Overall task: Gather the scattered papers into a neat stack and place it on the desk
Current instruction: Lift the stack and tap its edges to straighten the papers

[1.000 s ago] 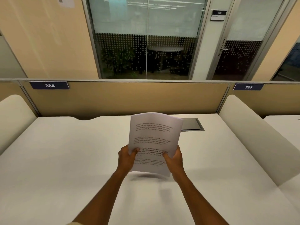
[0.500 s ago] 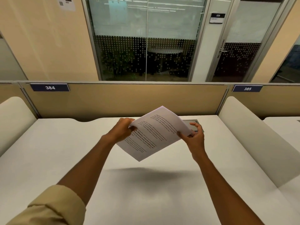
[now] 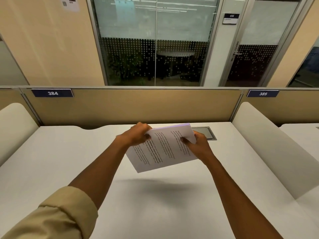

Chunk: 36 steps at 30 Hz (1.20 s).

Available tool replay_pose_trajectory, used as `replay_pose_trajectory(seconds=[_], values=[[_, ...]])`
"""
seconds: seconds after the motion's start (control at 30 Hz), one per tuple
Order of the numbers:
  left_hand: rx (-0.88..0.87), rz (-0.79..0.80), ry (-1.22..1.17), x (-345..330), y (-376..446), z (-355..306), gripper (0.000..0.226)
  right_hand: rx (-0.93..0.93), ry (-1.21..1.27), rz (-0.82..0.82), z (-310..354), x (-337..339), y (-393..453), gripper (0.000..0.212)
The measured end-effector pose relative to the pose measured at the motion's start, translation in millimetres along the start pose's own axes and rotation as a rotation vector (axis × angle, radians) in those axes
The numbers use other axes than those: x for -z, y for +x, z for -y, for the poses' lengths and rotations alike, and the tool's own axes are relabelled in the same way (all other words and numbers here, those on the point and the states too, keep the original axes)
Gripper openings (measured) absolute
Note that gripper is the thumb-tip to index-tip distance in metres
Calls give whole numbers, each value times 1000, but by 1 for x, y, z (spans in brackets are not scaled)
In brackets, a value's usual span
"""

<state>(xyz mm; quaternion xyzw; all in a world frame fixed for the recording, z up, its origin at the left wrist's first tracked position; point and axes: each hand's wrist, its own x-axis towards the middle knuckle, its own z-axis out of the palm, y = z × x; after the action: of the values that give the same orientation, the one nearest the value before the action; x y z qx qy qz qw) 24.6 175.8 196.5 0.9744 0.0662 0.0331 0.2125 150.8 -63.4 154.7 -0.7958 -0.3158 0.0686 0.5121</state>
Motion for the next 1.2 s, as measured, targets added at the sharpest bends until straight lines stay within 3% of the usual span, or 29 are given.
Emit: replay_pose_trajectory(seconds=[0.13, 0.4, 0.63, 0.7, 0.93, 1.2], values=[[59, -28, -125, -4, -5, 6, 8, -7, 16, 2, -6, 0, -3, 14], [310, -28, -346, -18, -37, 66, 23, -150, 143, -8, -24, 7, -15, 21], [328, -91, -1170, -54, -75, 75, 47, -259, 290, -38, -47, -5, -32, 23], [334, -161, -1290, -70, -76, 68, 46, -309, 348, -51, -53, -15, -36, 27], [428, -446, -1175, -115, -84, 58, 31, -384, 397, -85, -62, -41, -50, 22], [472, -593, -1096, -135, -82, 50, 19, -390, 414, -129, -60, -57, -52, 17]])
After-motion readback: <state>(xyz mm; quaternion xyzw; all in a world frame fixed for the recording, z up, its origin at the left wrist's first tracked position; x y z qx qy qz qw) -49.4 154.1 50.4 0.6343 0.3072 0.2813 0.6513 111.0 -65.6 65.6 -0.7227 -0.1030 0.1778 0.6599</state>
